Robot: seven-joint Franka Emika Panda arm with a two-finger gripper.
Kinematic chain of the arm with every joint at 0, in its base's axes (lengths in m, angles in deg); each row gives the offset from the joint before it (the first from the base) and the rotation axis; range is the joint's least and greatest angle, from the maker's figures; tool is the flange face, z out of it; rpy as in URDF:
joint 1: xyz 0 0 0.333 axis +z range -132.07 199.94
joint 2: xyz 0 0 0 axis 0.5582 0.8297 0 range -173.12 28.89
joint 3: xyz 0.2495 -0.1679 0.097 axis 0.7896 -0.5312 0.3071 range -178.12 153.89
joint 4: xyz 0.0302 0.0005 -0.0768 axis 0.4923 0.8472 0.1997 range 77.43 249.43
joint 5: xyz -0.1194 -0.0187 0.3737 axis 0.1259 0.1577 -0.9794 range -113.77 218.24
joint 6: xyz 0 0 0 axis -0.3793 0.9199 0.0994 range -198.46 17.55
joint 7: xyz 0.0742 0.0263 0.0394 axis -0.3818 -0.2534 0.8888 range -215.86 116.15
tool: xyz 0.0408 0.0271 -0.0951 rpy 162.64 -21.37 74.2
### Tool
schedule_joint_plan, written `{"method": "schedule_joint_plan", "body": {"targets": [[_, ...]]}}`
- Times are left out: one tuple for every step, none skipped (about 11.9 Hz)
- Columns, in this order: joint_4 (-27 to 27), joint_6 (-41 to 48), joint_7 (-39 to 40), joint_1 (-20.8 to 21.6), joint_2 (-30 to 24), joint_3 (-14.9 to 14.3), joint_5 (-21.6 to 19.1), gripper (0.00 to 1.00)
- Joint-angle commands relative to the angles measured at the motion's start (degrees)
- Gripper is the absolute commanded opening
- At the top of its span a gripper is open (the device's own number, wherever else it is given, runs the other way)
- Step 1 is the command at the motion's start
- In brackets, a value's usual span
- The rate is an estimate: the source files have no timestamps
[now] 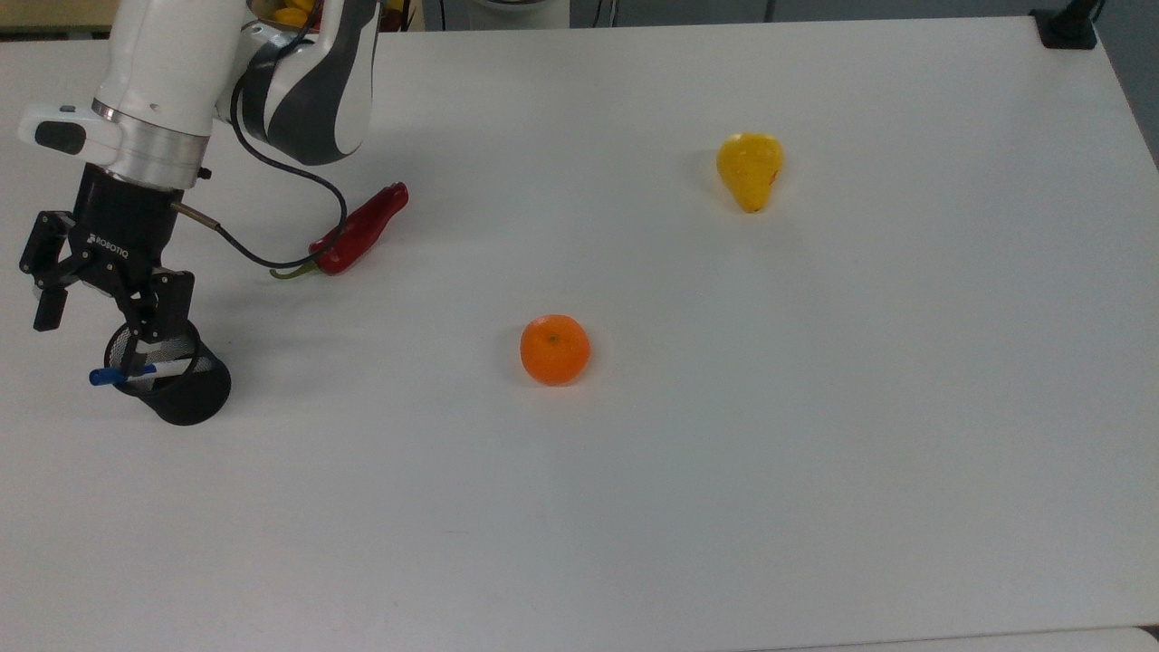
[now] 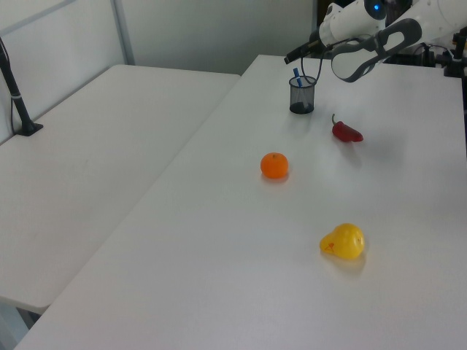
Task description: Place marker
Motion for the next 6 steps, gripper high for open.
{"method": "schedule_joint_plan", "body": {"targets": [[0.3,3.8,1.4,0.6,-3.9,-0.3,-0.9,1.00],[0.1,8.0,1.3,0.7,-5.5,-0.2,-0.8,1.00],[0.1,9.1,1.1,0.8,-6.3,0.1,-0.9,1.00],[0.2,9.9,1.0,1.0,-7.0,0.2,-1.0,1.00],[0.3,12.5,0.9,1.5,-8.0,0.4,-1.1,1.00],[0.2,16.8,0.9,2.2,-9.2,0.4,-1.1,1.00]]}}
